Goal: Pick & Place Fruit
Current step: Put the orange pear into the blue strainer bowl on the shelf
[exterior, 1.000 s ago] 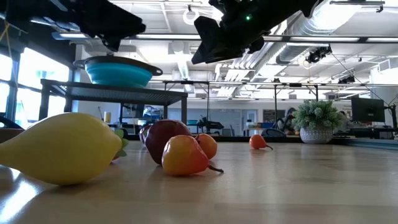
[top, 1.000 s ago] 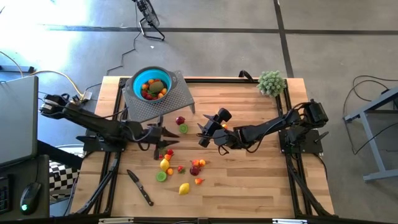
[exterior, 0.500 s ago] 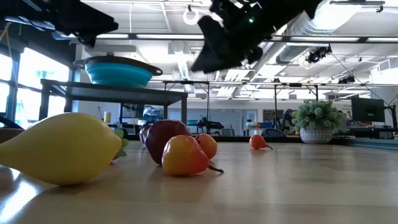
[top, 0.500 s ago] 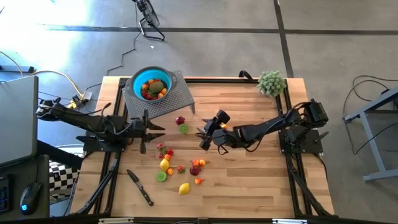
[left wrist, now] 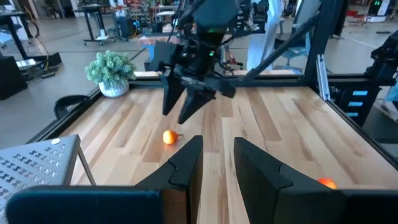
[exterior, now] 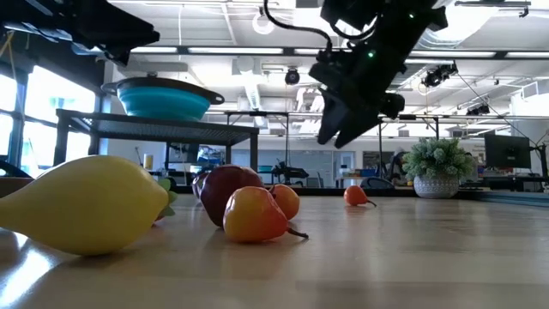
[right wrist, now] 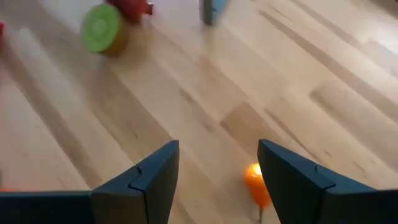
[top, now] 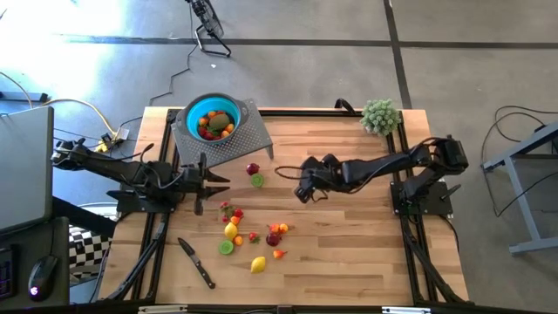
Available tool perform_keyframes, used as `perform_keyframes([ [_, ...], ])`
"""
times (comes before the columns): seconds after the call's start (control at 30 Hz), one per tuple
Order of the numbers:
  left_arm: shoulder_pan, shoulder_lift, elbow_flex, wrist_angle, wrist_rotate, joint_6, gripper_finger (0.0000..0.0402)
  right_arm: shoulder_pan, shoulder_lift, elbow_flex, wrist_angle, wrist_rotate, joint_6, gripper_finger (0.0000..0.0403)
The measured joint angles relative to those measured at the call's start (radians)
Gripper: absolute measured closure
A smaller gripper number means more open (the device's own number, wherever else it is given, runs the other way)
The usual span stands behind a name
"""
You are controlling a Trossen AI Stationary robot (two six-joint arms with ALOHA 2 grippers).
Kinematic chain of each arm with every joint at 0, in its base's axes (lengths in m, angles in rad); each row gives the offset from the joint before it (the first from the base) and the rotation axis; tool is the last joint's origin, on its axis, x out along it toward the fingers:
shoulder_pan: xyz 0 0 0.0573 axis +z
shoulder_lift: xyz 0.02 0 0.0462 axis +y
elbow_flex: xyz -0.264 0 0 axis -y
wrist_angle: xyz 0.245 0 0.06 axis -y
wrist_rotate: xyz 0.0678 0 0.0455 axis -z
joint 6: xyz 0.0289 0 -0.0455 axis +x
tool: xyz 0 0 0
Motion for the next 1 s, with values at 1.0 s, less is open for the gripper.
perform_keyframes([
  [1.0, 0.000, 0.000, 0.001, -0.007, -0.002, -0.027, 0.0314, -0.077, 0.018, -0.007, -0.173, -0.059, 0.193, 0.0192],
])
